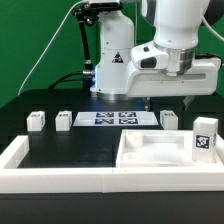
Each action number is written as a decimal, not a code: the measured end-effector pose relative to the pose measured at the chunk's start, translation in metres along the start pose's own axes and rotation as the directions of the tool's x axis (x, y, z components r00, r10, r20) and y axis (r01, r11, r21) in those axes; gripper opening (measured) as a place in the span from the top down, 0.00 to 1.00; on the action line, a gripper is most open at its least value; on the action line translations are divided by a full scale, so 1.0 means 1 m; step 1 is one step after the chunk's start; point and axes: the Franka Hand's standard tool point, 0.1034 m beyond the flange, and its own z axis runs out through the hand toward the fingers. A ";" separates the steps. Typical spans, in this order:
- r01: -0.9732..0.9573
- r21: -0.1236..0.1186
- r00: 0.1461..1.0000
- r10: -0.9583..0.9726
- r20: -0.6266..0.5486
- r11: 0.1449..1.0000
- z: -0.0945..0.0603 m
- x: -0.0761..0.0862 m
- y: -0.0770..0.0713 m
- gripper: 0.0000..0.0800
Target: Assemble square table
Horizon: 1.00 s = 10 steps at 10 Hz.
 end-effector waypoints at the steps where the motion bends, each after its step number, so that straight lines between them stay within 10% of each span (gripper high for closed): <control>1: 0.000 -0.001 0.998 0.000 0.061 1.000 0.000 0.000 -0.001 0.19; 7: -0.016 -0.015 0.925 0.021 0.380 1.000 0.013 0.001 0.002 0.19; 10: -0.023 -0.023 0.933 0.029 0.360 0.999 0.022 0.004 -0.002 0.19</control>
Offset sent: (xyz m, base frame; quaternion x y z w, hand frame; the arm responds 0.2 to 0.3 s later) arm 0.0004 0.0124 -0.0041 0.0350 -0.1812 -0.0121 0.9827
